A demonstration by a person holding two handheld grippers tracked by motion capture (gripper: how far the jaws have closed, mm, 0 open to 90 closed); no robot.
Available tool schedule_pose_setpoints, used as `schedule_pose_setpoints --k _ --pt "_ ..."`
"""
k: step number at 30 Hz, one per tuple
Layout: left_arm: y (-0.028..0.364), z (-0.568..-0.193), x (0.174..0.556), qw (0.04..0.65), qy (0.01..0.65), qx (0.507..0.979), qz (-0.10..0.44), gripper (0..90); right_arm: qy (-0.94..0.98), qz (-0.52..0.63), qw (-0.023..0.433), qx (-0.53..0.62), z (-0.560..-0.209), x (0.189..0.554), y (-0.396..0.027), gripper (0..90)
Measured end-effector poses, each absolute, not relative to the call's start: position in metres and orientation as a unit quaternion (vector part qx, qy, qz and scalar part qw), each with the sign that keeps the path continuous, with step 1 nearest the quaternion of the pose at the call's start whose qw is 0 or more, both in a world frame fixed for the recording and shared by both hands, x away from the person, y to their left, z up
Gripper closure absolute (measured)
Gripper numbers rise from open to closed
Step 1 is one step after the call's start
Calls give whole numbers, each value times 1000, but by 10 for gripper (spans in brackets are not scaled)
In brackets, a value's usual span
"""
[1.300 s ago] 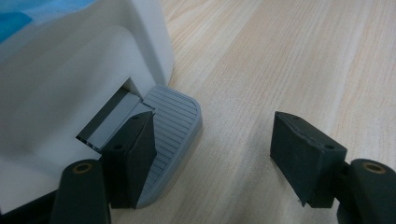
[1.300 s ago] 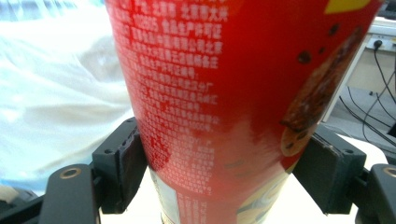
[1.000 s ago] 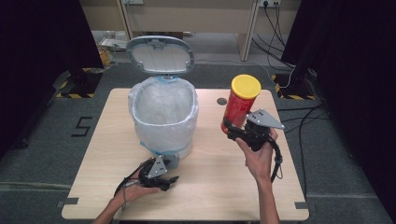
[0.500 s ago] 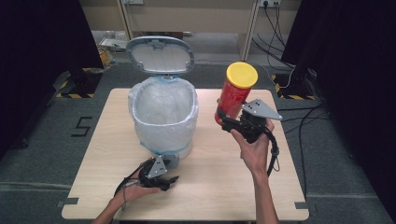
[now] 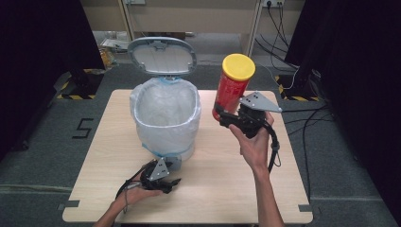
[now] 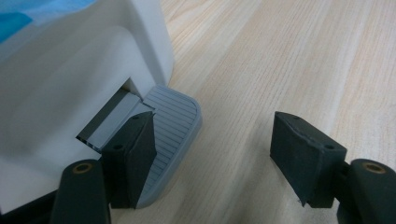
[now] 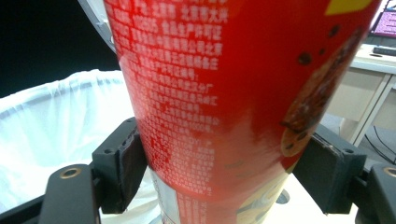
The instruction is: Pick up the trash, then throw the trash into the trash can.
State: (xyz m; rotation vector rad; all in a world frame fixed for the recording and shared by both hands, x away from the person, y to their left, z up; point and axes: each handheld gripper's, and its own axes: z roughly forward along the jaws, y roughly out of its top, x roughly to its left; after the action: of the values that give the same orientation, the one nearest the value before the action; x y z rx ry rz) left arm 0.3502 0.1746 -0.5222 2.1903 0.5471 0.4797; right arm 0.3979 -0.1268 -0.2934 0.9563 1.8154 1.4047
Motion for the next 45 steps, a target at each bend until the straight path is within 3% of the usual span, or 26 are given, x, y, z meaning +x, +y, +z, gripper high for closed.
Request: schedule_pose_setpoints --k 23,45 --pt "175 -522 350 404 216 868 189 304 695 545 321 341 -271 399 -107 245" --pt "174 -522 349 404 216 868 191 305 717 556 293 301 -260 409 -48 245"
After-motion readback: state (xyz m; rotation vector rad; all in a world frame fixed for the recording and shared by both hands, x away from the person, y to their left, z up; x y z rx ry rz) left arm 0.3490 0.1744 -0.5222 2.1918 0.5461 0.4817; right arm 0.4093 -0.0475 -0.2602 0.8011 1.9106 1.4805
